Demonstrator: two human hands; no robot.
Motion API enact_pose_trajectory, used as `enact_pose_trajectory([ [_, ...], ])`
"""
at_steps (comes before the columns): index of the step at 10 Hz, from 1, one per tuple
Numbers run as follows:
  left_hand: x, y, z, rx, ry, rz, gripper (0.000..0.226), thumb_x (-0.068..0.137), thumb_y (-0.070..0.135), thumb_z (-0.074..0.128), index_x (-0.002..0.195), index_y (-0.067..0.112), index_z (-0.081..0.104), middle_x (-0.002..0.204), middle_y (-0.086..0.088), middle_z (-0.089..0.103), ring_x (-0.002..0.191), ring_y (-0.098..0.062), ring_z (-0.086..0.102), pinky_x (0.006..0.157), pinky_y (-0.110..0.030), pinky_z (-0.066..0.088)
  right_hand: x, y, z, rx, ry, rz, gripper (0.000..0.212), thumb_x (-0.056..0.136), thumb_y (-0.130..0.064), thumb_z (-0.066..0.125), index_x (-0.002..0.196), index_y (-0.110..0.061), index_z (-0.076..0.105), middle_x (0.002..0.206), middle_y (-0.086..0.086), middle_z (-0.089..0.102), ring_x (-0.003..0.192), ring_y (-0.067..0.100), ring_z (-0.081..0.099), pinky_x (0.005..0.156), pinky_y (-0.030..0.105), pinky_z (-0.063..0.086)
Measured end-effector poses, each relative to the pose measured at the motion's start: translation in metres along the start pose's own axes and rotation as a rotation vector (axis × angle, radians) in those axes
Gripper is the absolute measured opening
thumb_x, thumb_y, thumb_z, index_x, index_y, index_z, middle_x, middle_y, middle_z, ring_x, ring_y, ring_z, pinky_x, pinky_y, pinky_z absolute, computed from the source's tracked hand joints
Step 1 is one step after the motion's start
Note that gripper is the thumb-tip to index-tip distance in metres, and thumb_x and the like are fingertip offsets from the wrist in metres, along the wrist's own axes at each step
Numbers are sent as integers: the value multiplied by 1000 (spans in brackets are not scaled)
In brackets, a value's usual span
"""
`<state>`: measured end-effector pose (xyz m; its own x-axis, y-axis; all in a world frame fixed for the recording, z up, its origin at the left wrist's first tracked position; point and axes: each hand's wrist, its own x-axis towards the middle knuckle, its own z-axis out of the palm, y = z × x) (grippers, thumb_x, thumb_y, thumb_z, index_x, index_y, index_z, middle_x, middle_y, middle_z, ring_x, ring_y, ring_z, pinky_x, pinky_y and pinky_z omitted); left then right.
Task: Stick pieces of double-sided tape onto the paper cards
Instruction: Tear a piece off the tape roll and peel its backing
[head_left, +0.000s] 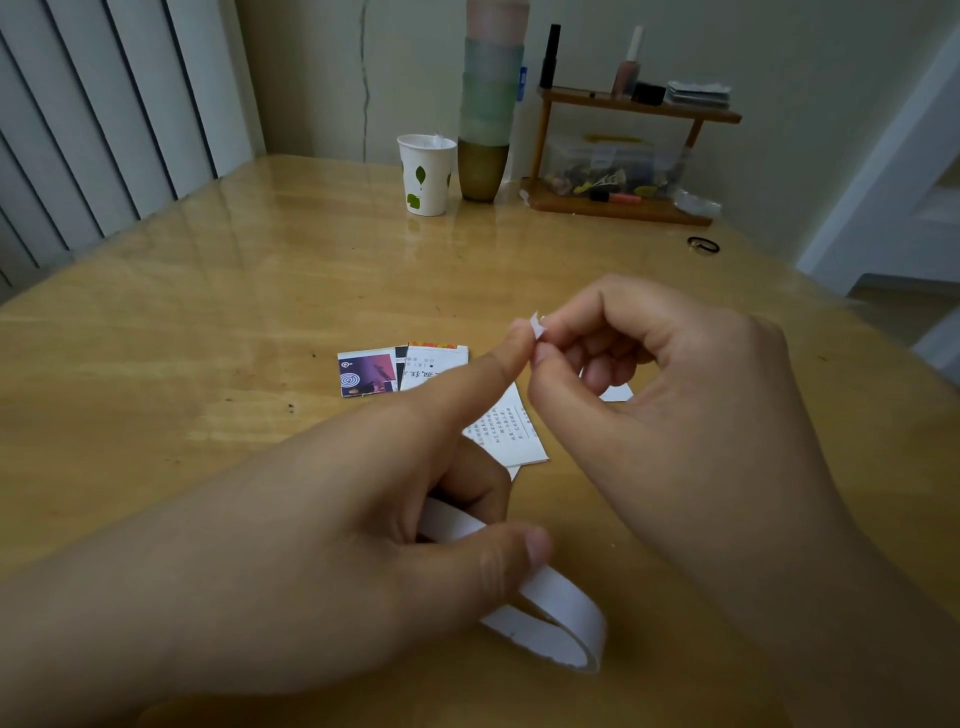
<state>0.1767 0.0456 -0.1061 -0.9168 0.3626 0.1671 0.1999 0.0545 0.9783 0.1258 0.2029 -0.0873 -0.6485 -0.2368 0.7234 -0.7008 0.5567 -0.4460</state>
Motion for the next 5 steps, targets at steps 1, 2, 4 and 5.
enact_pose_trajectory([
  [1,3,3,-2,119,35,17,92,56,30,72,132,-10,40,42,13,42,36,5,36,41,-5,30,0,0,0,-9,-7,0,7,76,-12,65,71,-17,65,59,-9,56,63,17,54,56,25,42],
  [2,6,12,-4,224,-36,2,98,59,40,73,146,21,32,48,7,48,41,-4,39,42,-13,31,0,0,0,-5,-5,6,7,76,-12,65,71,-17,65,58,-8,56,63,18,54,56,25,41],
  [4,6,7,-12,315,24,70,91,61,44,71,143,37,32,51,5,49,43,-7,39,43,-15,31,0,0,1,-4,-4,9,7,75,-12,65,70,-17,64,58,-8,56,64,18,54,56,24,41],
  [5,7,7,-5,255,9,115,92,61,43,72,144,34,33,51,6,48,42,-5,39,44,-12,32,0,0,1,-2,-4,8,7,75,-12,64,70,-16,64,58,-9,55,64,18,54,56,23,41],
])
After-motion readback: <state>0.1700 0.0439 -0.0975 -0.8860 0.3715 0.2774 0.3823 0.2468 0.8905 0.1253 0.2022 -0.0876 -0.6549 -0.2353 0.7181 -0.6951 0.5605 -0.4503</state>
